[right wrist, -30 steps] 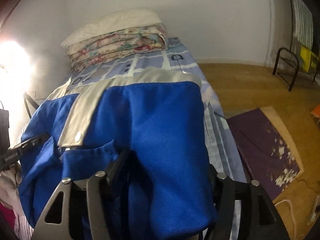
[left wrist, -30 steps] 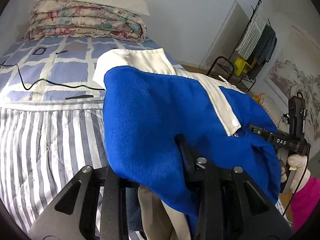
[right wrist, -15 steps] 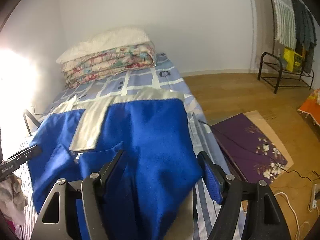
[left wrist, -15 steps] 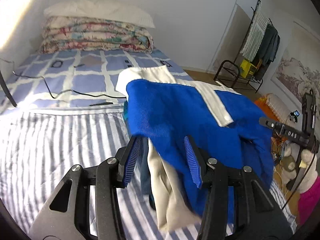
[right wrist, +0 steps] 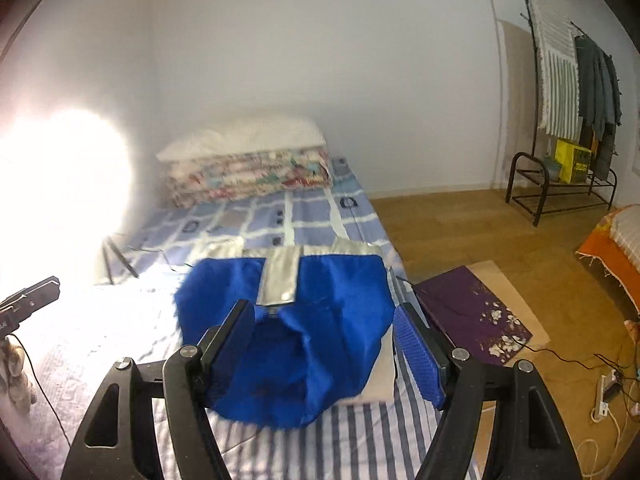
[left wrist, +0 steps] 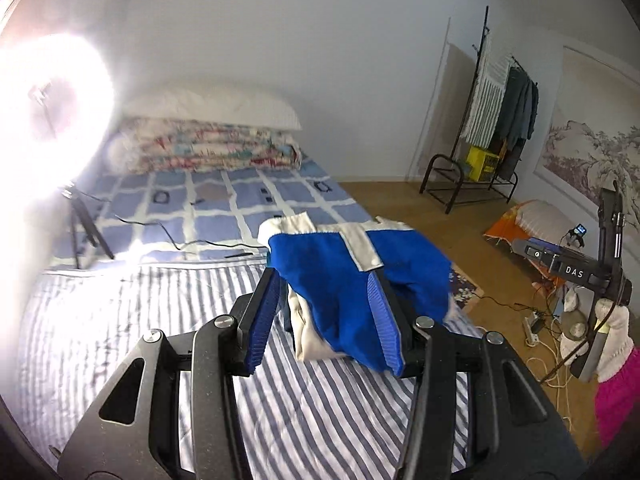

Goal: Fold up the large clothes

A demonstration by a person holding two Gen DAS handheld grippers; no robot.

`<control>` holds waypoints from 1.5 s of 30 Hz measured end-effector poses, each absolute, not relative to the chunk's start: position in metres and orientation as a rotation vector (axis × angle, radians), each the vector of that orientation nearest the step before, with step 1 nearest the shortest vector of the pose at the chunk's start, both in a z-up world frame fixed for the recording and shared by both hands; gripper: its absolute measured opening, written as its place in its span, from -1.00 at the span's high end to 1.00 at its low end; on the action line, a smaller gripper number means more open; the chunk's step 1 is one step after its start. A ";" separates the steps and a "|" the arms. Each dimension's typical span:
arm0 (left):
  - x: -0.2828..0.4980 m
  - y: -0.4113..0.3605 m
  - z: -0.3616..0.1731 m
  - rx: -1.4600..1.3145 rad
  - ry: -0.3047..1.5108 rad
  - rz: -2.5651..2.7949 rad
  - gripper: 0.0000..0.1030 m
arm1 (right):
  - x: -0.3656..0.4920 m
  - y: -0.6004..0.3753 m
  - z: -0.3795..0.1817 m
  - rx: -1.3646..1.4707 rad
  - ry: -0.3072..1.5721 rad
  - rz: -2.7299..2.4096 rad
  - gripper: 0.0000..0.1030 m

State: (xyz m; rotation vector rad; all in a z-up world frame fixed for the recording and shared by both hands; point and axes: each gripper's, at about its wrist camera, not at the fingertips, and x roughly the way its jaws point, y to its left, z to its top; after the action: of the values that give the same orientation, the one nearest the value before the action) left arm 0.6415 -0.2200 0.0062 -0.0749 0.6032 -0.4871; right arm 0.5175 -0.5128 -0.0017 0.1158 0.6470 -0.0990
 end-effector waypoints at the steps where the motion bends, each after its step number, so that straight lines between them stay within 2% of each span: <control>1: 0.628 -0.215 0.018 -0.074 0.591 -0.485 0.07 | 0.507 -0.510 0.007 0.119 0.636 -0.094 -0.45; 14: 0.422 -0.156 0.155 -0.061 0.445 -0.493 0.07 | 0.325 -0.455 0.146 0.082 0.505 -0.035 -0.52; 24: 0.306 -0.153 0.201 -0.007 0.363 -0.528 0.07 | 0.224 -0.422 0.199 0.042 0.430 0.028 -0.56; 29: 0.267 -0.153 0.201 0.015 0.354 -0.521 0.07 | 0.195 -0.412 0.205 0.033 0.419 0.034 -0.59; 32: 0.246 -0.153 0.192 0.019 0.352 -0.515 -0.09 | 0.180 -0.406 0.197 0.019 0.428 0.020 -0.64; 36: 0.231 -0.152 0.168 0.020 0.371 -0.507 -0.12 | 0.169 -0.405 0.175 0.037 0.454 0.018 -0.68; 39: 0.225 -0.154 0.148 0.035 0.393 -0.489 -0.29 | 0.156 -0.400 0.156 0.036 0.465 -0.011 -0.72; 41: 0.224 -0.154 0.132 0.036 0.411 -0.475 -0.39 | 0.151 -0.398 0.142 0.037 0.470 -0.032 -0.86; 45: 0.227 -0.155 0.100 0.025 0.436 -0.460 -0.55 | 0.151 -0.395 0.109 0.041 0.493 -0.055 -0.99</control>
State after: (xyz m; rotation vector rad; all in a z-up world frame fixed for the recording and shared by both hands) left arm 0.2270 -0.1546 0.1002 0.0251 0.4358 -0.4599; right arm 0.1510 -0.3948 0.1094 0.0408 0.4929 -0.0552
